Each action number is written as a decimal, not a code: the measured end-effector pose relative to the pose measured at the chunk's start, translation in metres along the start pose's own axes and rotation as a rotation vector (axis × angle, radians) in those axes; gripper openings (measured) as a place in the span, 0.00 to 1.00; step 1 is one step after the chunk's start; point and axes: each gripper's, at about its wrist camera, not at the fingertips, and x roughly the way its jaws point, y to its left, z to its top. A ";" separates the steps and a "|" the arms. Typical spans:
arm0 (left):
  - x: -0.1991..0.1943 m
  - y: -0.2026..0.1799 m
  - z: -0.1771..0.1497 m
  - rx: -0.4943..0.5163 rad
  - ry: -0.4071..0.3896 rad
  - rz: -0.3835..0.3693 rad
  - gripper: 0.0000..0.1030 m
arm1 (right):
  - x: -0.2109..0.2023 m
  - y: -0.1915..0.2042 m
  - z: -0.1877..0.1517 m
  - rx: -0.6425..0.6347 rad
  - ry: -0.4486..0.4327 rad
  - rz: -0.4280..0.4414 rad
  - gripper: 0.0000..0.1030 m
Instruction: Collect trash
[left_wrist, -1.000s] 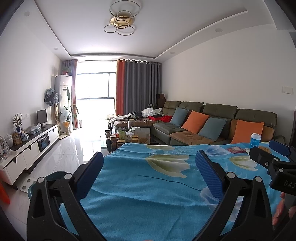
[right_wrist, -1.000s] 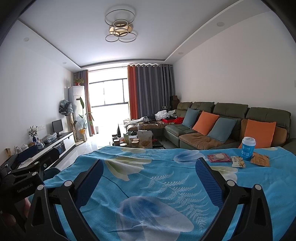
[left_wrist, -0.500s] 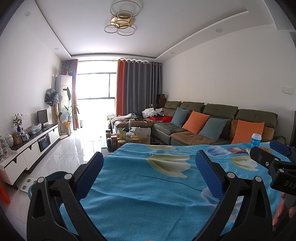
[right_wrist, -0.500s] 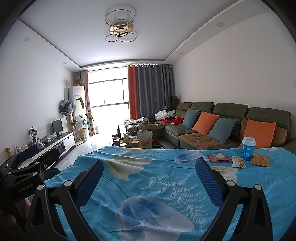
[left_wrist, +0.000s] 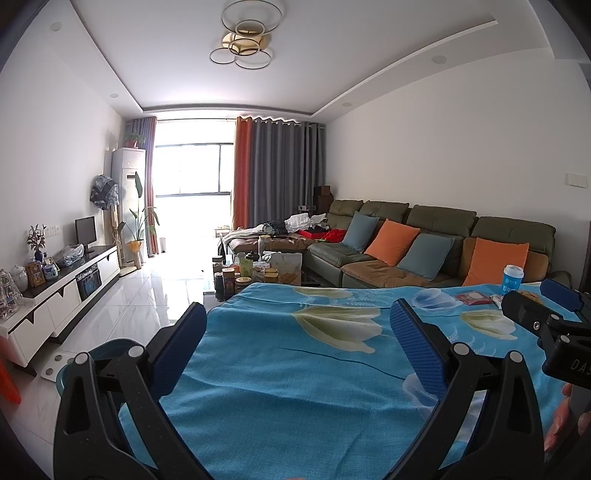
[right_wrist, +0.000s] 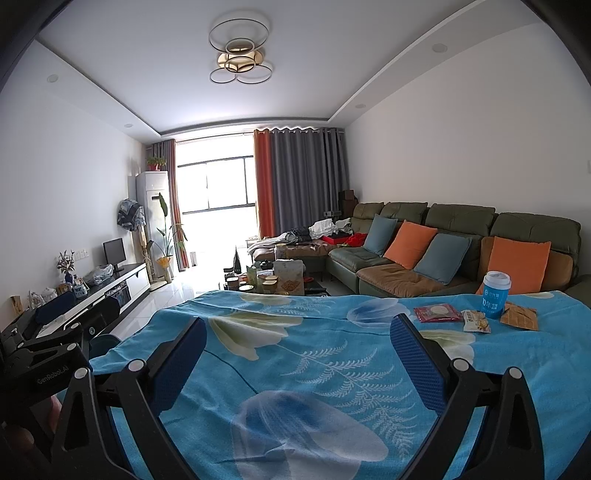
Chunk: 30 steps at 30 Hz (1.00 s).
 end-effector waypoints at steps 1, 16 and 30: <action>0.001 0.000 0.000 0.000 0.001 0.001 0.95 | 0.000 0.000 0.000 -0.001 0.000 0.001 0.93; 0.000 0.001 0.001 -0.002 0.005 0.004 0.95 | 0.000 0.000 0.000 -0.002 0.000 -0.001 0.93; 0.002 0.001 0.000 -0.004 0.009 0.002 0.95 | 0.000 0.000 0.000 -0.002 -0.002 -0.001 0.93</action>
